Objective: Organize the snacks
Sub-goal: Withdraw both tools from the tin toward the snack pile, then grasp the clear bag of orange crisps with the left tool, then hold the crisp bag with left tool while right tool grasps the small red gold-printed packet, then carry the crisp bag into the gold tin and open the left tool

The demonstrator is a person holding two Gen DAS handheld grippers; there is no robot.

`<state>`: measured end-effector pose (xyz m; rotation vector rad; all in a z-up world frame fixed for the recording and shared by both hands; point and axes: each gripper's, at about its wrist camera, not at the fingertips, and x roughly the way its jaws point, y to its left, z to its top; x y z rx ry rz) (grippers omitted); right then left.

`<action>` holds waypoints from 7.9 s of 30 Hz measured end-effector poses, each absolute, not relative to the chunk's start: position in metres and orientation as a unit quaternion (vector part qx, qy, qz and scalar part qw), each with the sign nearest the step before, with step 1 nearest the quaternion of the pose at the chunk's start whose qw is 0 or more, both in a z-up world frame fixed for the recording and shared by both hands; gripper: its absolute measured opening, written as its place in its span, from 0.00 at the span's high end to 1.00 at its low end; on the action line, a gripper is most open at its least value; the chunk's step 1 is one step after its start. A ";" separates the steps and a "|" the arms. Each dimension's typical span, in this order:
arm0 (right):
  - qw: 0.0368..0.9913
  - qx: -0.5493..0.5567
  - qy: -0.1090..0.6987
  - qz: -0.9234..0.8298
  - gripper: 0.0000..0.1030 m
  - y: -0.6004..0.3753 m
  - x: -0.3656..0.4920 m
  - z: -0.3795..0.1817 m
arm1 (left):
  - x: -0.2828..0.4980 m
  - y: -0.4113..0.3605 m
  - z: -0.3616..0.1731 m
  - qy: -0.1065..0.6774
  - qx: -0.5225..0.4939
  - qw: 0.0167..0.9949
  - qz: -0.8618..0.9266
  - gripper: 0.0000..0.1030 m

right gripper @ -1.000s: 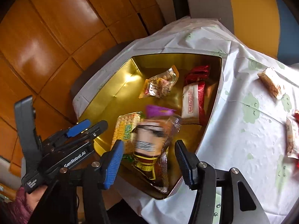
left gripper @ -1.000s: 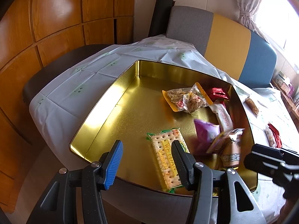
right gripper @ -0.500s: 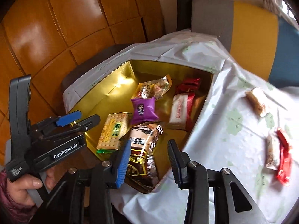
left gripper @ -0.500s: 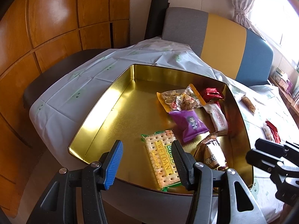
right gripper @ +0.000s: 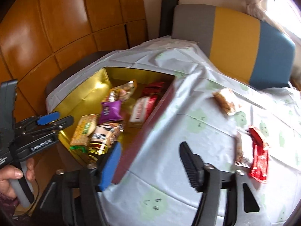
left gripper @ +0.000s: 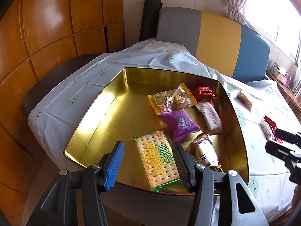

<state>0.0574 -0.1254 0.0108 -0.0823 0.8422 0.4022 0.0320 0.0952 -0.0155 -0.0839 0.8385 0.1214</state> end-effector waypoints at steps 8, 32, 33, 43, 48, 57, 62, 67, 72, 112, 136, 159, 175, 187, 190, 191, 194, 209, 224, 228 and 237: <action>0.923 -0.015 0.358 0.140 0.09 -0.181 0.055 0.031 | 0.031 0.083 -0.011 0.405 -0.028 0.913 0.052 0.47; 0.836 0.170 0.502 -0.142 0.00 -0.412 0.095 -0.018 | 0.034 0.035 0.004 0.399 0.037 0.916 0.015 0.47; 0.837 0.172 0.499 -0.145 0.00 -0.414 0.093 -0.017 | 0.035 0.030 0.005 0.397 0.043 0.917 0.012 0.47; 0.845 0.227 0.470 -0.116 0.00 -0.415 0.090 -0.006 | 0.051 -0.005 0.014 0.406 0.059 0.911 -0.038 0.47; 0.846 0.250 0.459 -0.105 0.00 -0.417 0.088 -0.003 | 0.067 -0.031 0.018 0.424 0.059 0.899 -0.088 0.47; 0.853 0.256 0.447 -0.078 0.00 -0.411 0.086 0.004 | 0.116 -0.088 0.020 0.461 0.032 0.876 -0.142 0.47; 0.854 0.262 0.445 -0.060 0.00 -0.408 0.086 0.007 | 0.156 -0.124 0.011 0.490 0.012 0.856 -0.163 0.47; 0.854 0.270 0.443 -0.048 0.00 -0.407 0.086 0.008 | 0.203 -0.152 -0.012 0.536 -0.030 0.828 -0.160 0.47; 0.850 0.298 0.432 -0.042 0.00 -0.415 0.083 0.010 | 0.240 -0.161 -0.035 0.558 -0.074 0.816 -0.130 0.43; 0.800 0.419 0.427 0.054 0.00 -0.421 0.073 0.003 | 0.175 -0.193 -0.070 0.522 0.080 0.842 -0.107 0.40; 0.840 0.214 0.490 0.096 0.29 -0.370 0.127 0.030 | 0.111 -0.177 -0.076 0.486 0.113 0.852 -0.157 0.39; 0.825 0.048 0.560 0.053 0.73 -0.337 0.201 -0.037 | 0.097 -0.169 -0.077 0.448 0.102 0.871 -0.175 0.39; 0.768 0.011 0.627 0.131 0.72 -0.292 0.108 -0.067 | 0.080 -0.144 -0.067 0.460 0.074 0.867 -0.175 0.40; 0.782 0.019 0.609 0.131 0.70 -0.291 0.103 -0.070 | 0.059 -0.112 -0.033 0.430 0.045 0.883 -0.181 0.40; 0.786 0.001 0.604 0.131 0.70 -0.288 0.100 -0.070 | 0.056 -0.099 -0.020 0.421 0.033 0.888 -0.182 0.40; 0.787 -0.005 0.603 0.131 0.70 -0.285 0.099 -0.069 | 0.056 -0.093 -0.015 0.418 0.027 0.890 -0.182 0.40; 0.791 -0.025 0.597 0.130 0.71 -0.279 0.098 -0.067 | 0.059 -0.071 -0.003 0.411 0.006 0.896 -0.168 0.40; 0.797 -0.076 0.584 0.133 0.71 -0.258 0.093 -0.066 | 0.088 0.117 -0.014 0.441 -0.133 0.887 0.040 0.40; 0.798 -0.074 0.582 0.135 0.71 -0.258 0.092 -0.067 | 0.154 0.155 -0.062 0.503 -0.173 0.844 0.068 0.39; 0.798 -0.074 0.582 0.134 0.71 -0.258 0.093 -0.067 | 0.152 0.159 -0.065 0.515 -0.189 0.834 0.062 0.37; 0.800 -0.086 0.579 0.134 0.71 -0.257 0.094 -0.067 | 0.124 0.152 -0.029 0.465 -0.143 0.870 0.084 0.30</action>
